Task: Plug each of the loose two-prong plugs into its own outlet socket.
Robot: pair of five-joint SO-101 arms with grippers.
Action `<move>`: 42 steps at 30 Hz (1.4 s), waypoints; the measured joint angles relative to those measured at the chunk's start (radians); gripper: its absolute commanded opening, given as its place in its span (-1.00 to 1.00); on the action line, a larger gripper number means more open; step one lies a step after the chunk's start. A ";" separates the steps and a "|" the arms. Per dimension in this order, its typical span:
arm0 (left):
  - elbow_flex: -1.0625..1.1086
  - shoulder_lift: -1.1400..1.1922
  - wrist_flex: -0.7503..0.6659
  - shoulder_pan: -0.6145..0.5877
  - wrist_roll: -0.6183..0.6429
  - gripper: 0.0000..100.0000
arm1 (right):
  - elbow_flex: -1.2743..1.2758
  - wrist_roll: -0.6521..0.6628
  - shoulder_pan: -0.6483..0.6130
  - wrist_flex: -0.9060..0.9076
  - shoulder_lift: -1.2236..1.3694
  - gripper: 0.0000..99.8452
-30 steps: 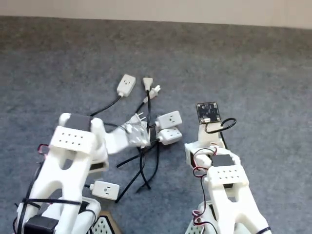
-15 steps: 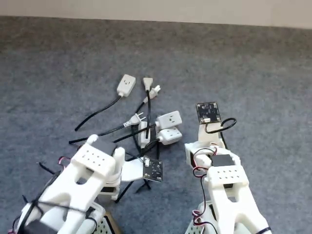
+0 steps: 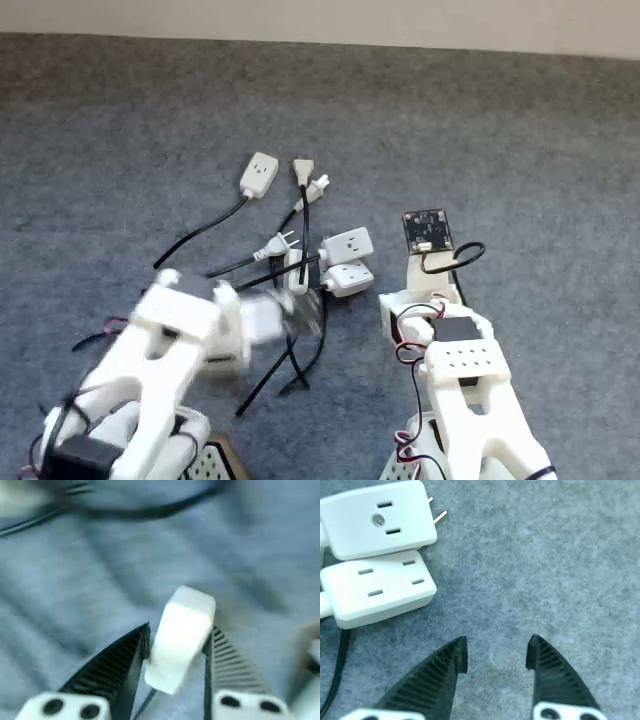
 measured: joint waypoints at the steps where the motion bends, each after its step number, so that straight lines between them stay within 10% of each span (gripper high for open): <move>1: -0.021 0.000 -0.006 -0.044 -0.012 -0.64 | 0.000 0.000 0.000 0.000 0.000 -0.60; 9: -0.175 -0.003 -0.018 -0.230 -0.078 -0.64 | 0.000 0.000 0.002 0.000 0.000 -0.60; 29: -0.195 -0.003 0.006 -0.150 -0.012 -0.38 | 0.000 0.000 0.000 0.000 0.000 -0.60; 42: -0.038 -0.002 -0.318 -0.127 -0.002 -0.38 | 0.000 0.000 0.000 0.000 0.000 -0.60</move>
